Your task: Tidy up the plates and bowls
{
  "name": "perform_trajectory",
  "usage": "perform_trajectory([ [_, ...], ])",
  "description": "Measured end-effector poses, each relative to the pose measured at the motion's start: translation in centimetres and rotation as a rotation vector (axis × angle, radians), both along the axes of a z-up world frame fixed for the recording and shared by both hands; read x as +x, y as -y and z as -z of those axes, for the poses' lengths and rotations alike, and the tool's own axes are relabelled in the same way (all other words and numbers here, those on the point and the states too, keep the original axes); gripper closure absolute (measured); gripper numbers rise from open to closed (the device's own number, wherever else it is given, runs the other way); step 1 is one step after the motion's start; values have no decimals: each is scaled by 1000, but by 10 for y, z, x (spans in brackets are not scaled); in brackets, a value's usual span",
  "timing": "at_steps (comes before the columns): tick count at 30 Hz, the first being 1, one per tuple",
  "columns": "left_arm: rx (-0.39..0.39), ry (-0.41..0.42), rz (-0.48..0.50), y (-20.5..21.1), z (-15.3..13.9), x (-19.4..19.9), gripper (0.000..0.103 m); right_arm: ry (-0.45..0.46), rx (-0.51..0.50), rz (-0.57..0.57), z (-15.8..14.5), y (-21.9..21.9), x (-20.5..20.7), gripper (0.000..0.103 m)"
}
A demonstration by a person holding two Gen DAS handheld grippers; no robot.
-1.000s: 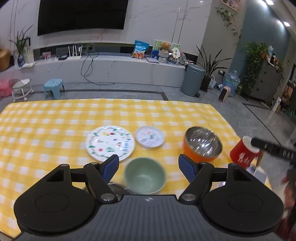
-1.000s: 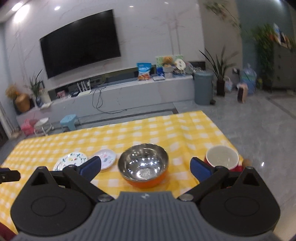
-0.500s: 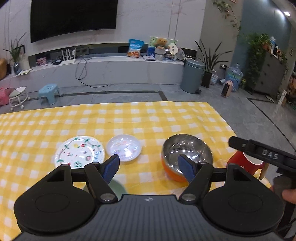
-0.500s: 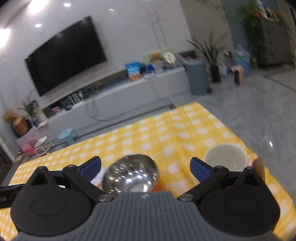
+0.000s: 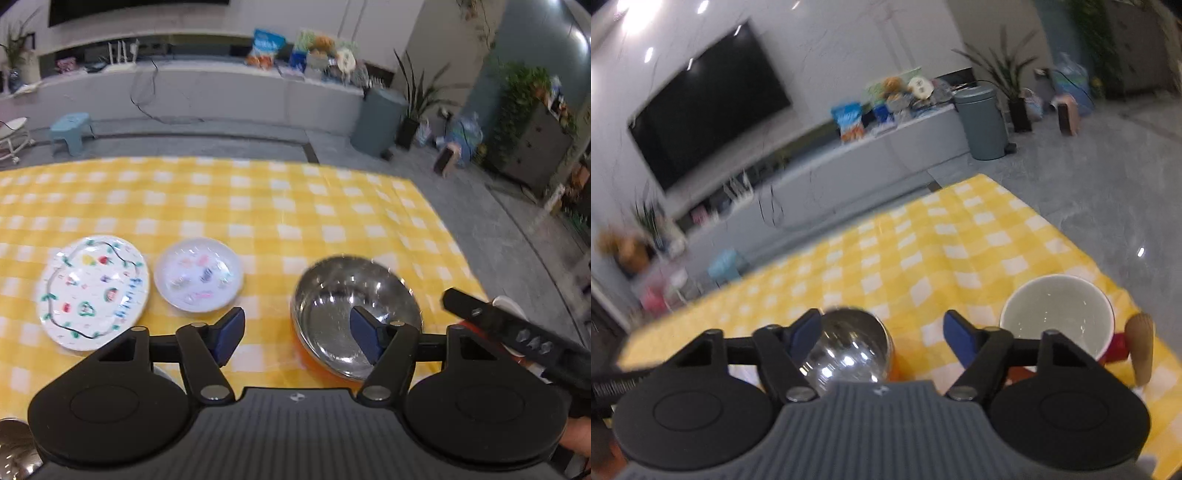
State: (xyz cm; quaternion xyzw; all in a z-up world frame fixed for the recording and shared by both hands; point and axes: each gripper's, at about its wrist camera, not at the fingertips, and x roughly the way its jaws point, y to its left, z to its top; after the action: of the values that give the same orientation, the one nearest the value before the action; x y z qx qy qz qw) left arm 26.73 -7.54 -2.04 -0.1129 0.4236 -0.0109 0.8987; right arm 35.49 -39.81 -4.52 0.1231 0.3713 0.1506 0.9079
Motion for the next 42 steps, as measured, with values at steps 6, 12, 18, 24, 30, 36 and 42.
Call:
perform_trajectory([
  [6,111,-95,20,15,29,18,39,-110,-78,-42,33,-17,9,43],
  [12,49,-101,34,16,40,23,75,-194,-17,-15,49,-18,14,68],
  [18,48,-85,23,19,39,23,87,-186,8,-15,49,-20,13,82],
  [24,46,-91,20,25,37,24,87,-191,31,19,47,-14,13,88],
  [30,12,-91,24,22,32,18,87,-189,90,54,40,-1,13,92],
  [36,19,-70,-1,16,13,7,87,-129,117,23,20,-4,8,93],
  [42,56,-43,-19,8,-14,-9,87,-87,114,-32,7,-18,-2,95],
])
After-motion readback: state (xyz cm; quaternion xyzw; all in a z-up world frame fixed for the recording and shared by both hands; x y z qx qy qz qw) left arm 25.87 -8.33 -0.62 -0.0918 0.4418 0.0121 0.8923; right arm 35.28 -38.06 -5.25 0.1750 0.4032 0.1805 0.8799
